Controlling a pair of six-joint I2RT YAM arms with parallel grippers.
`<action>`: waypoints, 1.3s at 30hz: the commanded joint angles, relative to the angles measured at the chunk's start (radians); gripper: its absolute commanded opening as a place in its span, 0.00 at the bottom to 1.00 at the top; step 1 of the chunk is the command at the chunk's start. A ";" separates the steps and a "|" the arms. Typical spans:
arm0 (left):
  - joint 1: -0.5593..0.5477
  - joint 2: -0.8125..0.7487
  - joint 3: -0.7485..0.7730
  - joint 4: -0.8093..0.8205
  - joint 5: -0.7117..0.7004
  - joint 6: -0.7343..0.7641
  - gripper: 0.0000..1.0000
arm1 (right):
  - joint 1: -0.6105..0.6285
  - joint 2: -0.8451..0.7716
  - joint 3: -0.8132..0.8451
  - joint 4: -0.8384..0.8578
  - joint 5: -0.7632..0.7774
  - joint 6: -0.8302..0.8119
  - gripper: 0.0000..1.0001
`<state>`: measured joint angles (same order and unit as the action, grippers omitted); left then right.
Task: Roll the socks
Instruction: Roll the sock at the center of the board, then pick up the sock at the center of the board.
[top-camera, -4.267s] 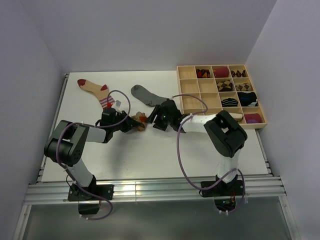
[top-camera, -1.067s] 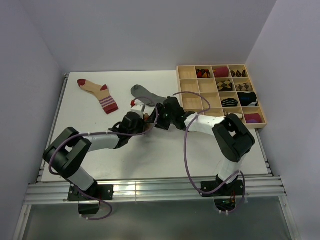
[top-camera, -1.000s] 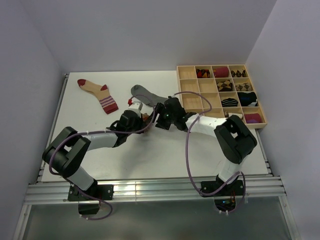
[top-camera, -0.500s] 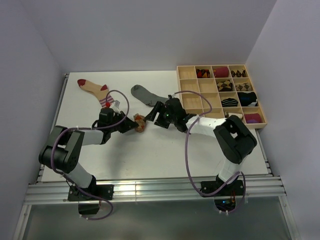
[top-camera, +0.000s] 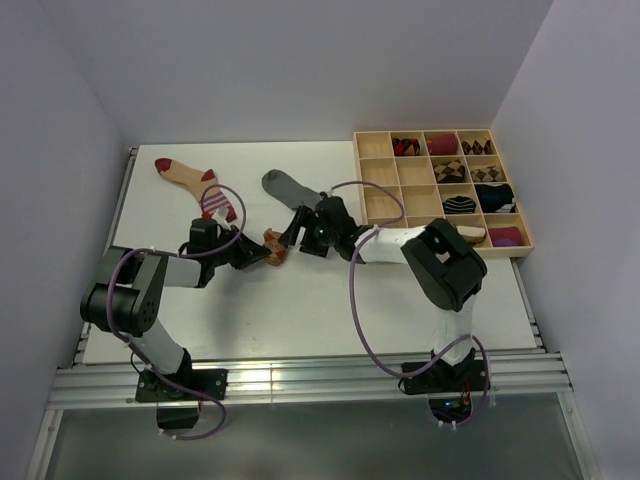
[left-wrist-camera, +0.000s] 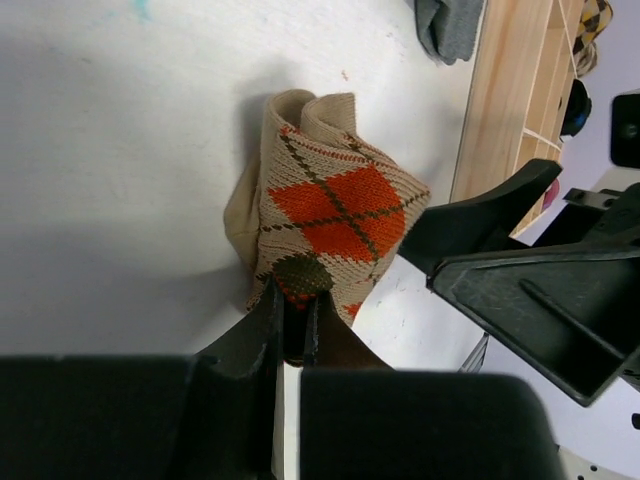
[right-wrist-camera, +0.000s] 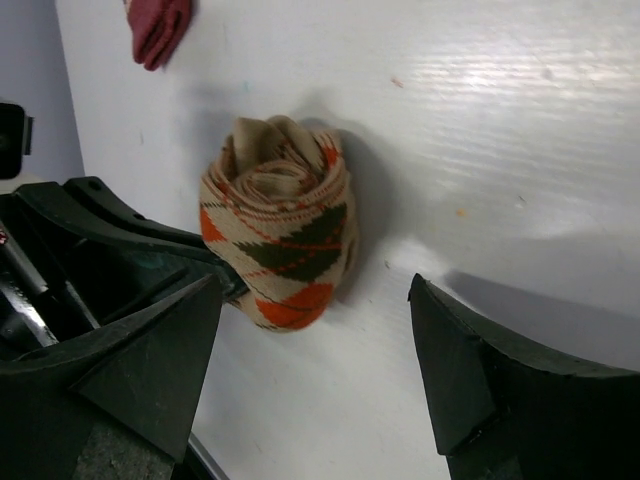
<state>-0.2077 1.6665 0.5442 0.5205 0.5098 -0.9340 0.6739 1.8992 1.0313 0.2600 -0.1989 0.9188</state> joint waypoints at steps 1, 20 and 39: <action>0.011 0.007 0.000 -0.140 -0.079 0.030 0.02 | 0.019 0.040 0.070 0.055 -0.014 -0.040 0.83; 0.008 0.076 0.039 -0.209 -0.099 0.080 0.06 | 0.069 0.196 0.271 -0.091 -0.019 -0.103 0.82; -0.082 0.089 0.077 -0.241 -0.126 0.113 0.10 | 0.096 0.328 0.487 -0.380 0.072 -0.162 0.01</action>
<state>-0.2443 1.7164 0.6388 0.4278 0.4362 -0.8864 0.7303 2.1792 1.4876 -0.0456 -0.1463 0.7681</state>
